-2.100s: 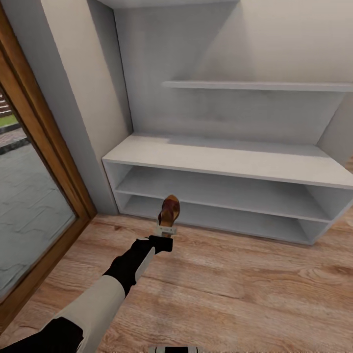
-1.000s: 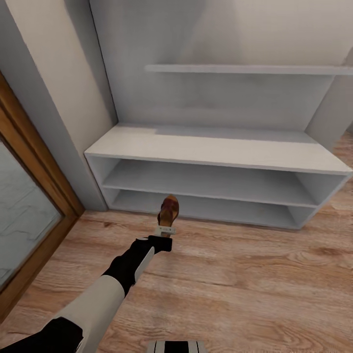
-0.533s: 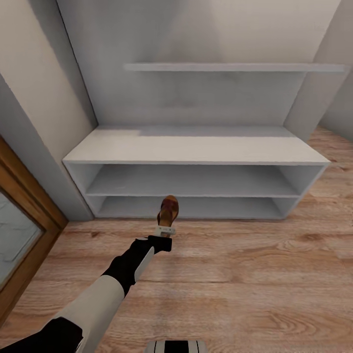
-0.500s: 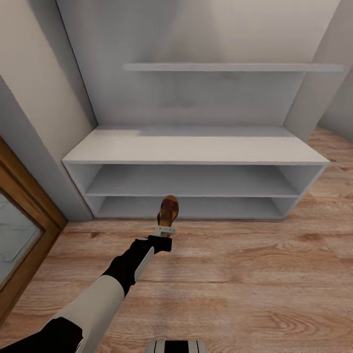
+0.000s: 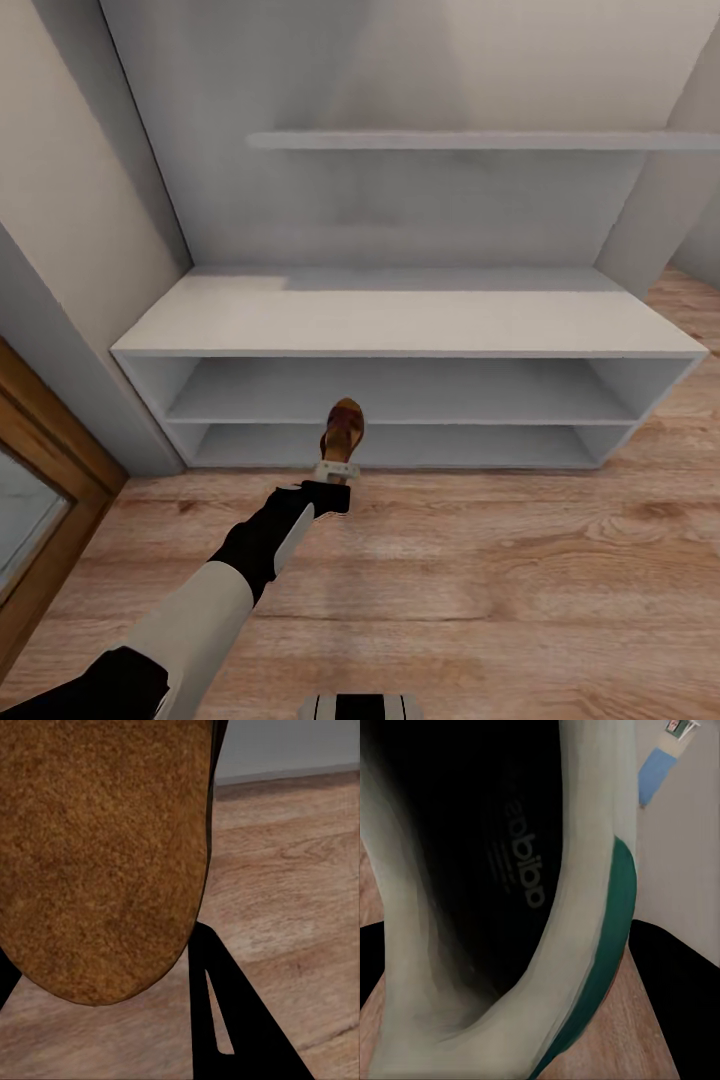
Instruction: Pick up the two gym shoes and the two sandals from the corridor floor and place them onto the hallstand (shoe rack) in the corridor, making sure they are on the rack and not on the floor. Arrange them so the two gym shoes are next to each other and the two sandals are next to each other.
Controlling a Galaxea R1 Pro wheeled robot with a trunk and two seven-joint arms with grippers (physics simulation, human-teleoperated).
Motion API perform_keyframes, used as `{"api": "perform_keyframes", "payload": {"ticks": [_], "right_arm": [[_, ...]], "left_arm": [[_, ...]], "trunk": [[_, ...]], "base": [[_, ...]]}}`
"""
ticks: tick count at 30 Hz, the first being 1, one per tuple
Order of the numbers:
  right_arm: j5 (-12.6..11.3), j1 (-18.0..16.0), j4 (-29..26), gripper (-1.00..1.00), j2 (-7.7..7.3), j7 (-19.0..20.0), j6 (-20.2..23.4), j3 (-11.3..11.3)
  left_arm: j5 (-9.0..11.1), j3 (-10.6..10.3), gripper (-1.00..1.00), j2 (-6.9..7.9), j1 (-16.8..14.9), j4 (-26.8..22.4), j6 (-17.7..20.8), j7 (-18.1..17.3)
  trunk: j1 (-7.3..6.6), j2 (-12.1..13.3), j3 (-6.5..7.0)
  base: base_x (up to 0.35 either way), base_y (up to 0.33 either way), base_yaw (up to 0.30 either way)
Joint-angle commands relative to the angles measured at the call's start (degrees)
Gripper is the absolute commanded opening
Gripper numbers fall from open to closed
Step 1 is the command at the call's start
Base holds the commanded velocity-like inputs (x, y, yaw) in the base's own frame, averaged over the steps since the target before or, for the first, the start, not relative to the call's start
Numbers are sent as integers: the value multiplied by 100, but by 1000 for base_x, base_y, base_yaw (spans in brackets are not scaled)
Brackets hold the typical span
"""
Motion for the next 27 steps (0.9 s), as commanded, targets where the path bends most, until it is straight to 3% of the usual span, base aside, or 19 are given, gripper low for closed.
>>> {"api": "perform_keyframes", "payload": {"ticks": [1, 22, 27], "right_arm": [[61, -8, -10, -100, -4, 54, 8, -8], [65, -9, -10, -100, 1, 54, 8, -8], [65, -8, -10, -100, 1, 51, 8, -8]], "left_arm": [[43, -13, -100, 3, -3, -7, 27, 6], [43, -7, -100, 3, -3, -7, 26, 6], [43, -8, -100, 3, -3, -7, 26, 6]], "trunk": [[2, -2, -5], [2, -2, -5], [2, -2, -5]], "base": [[338, 100, 0], [345, 16, 0], [325, -116, 0]]}}
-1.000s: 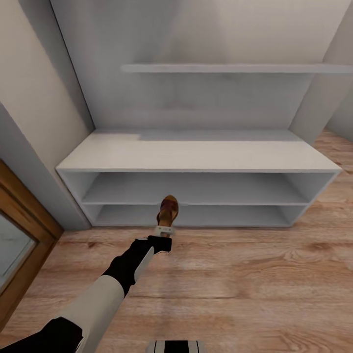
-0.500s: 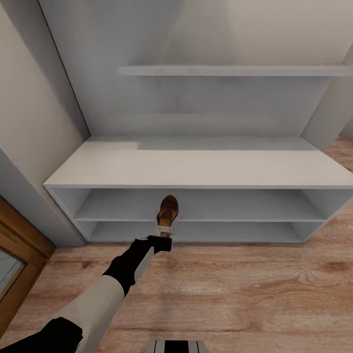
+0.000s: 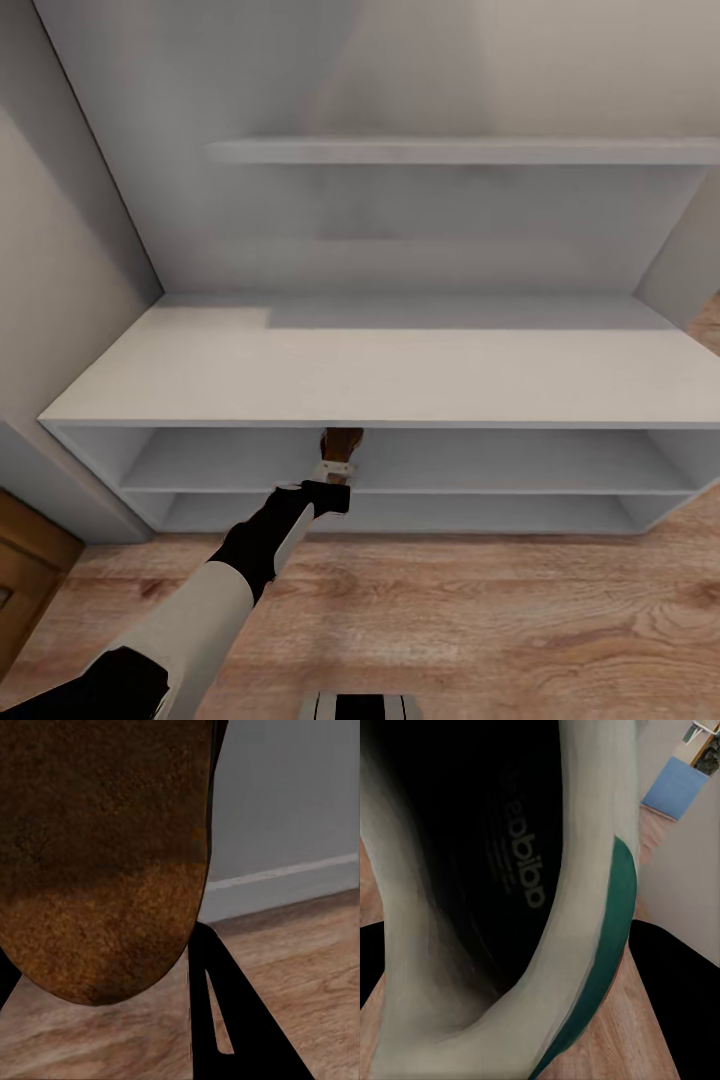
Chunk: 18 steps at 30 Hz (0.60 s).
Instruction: Pick up the two gym shoes and the two sandals from the corridor floor and place them onto the hallstand (shoe rack) in the corridor, making sure they are on the rack and not on the floor. Arrange them so the two gym shoes are next to each other and the two sandals are next to each other.
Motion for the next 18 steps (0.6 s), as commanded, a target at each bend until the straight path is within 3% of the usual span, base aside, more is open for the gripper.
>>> {"api": "perform_keyframes", "payload": {"ticks": [1, 9, 18], "right_arm": [[59, -8, -7, -100, -3, 53, 4, -8], [59, -7, -7, -100, 0, 55, 4, -8], [59, -7, -7, -100, -2, 58, 4, -8]], "left_arm": [[40, -9, -100, 3, -3, -8, 30, 6], [40, -22, -100, 3, -3, -14, 30, 6], [40, -25, -100, 3, -3, -8, 30, 6]], "trunk": [[2, -2, -5], [2, -2, -5], [2, -2, -5]], "base": [[299, -177, 0], [276, -189, 0], [52, -61, 0]]}}
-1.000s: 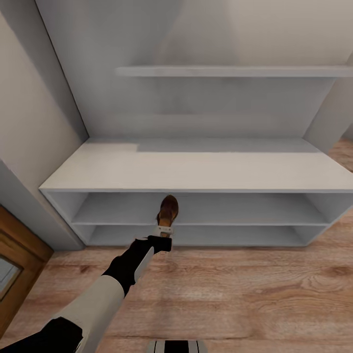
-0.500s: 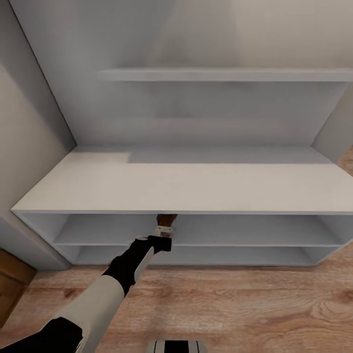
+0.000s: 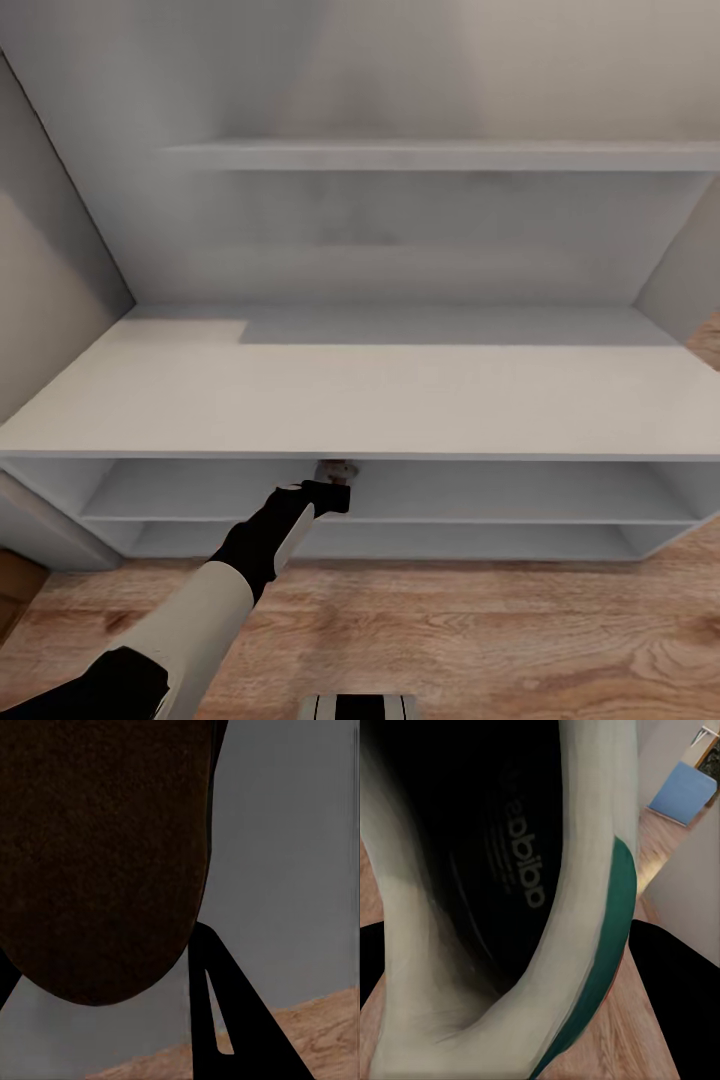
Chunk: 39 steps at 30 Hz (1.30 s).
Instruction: Pick up the two gym shoes and the two sandals from the corridor floor and place them onto the hallstand (shoe rack) in the corridor, making sure they are on the rack and not on the floor. Arrange them so the two gym shoes are next to each other and the two sandals are next to each other.
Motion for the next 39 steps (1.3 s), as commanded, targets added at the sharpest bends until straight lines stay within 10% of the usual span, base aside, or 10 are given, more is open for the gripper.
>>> {"api": "perform_keyframes", "payload": {"ticks": [1, 14, 15, 39], "right_arm": [[60, -8, -6, -100, -3, 53, 4, -8], [60, -8, -6, -100, 0, 50, 4, -8], [60, -8, -6, -100, 0, 51, 4, -8], [60, -8, -6, -100, -2, 46, 4, -8]], "left_arm": [[39, -10, -100, 3, -3, -7, 30, 6], [37, -16, -100, 3, 1, -7, 27, 6], [35, -17, 100, 3, 3, -7, 28, 6], [39, -11, 100, 3, 6, -7, 22, 6]], "trunk": [[0, -2, -5], [0, -2, -5], [0, -2, -5], [0, -2, -5]], "base": [[94, -213, 0], [46, -100, 0], [1, -2, 0], [-223, 0, 0]]}}
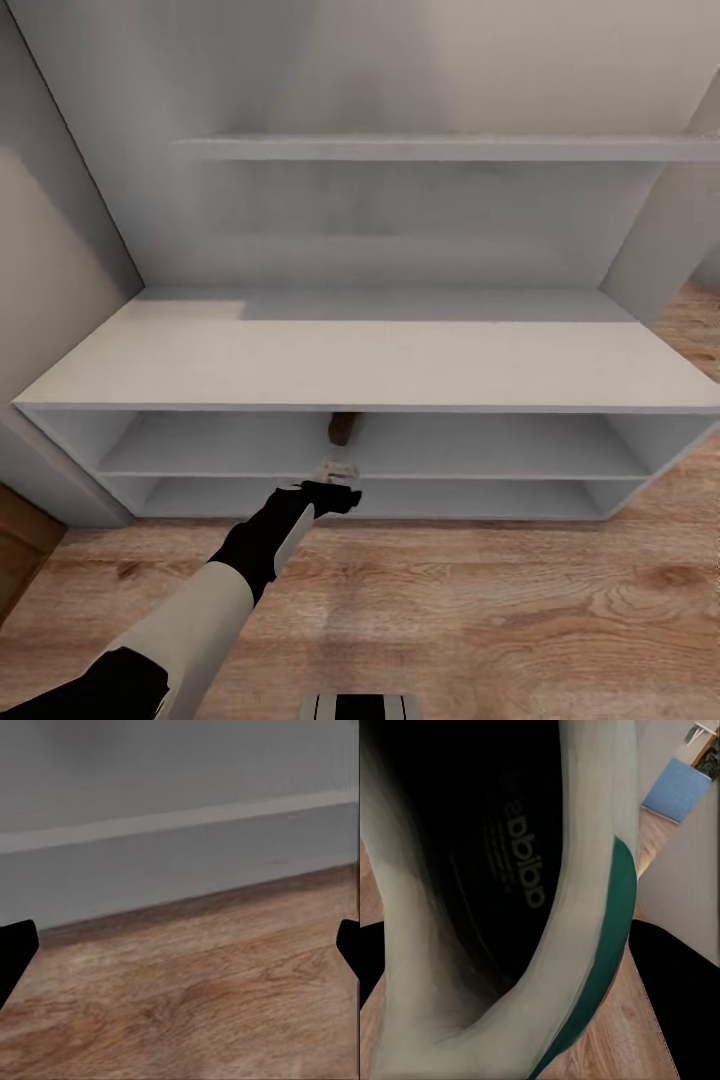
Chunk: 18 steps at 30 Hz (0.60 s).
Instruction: Pick up the two gym shoes and the two sandals from the corridor floor and place them onto the hallstand (shoe rack) in the corridor, making sure they are on the rack and not on the floor. Arrange them so the two gym shoes are next to each other and the two sandals are next to each other.
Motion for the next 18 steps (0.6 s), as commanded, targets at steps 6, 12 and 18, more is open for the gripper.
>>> {"api": "perform_keyframes", "payload": {"ticks": [6, 12, 18], "right_arm": [[48, -8, -8, -100, -6, 69, 6, -13], [34, -8, -17, -100, -4, 73, 6, -17], [26, -8, -22, -100, 93, 78, -1, -23]], "left_arm": [[39, -5, 100, 3, -2, -19, 20, 14], [38, 0, 100, 3, -2, -83, -477, 27], [37, -4, 100, 20, 11, -89, -648, 29]], "trunk": [[-5, -2, -4], [-5, -2, -4], [-5, -2, -4]], "base": [[-350, 0, 0], [-350, 0, 0], [-350, 0, 0]]}}
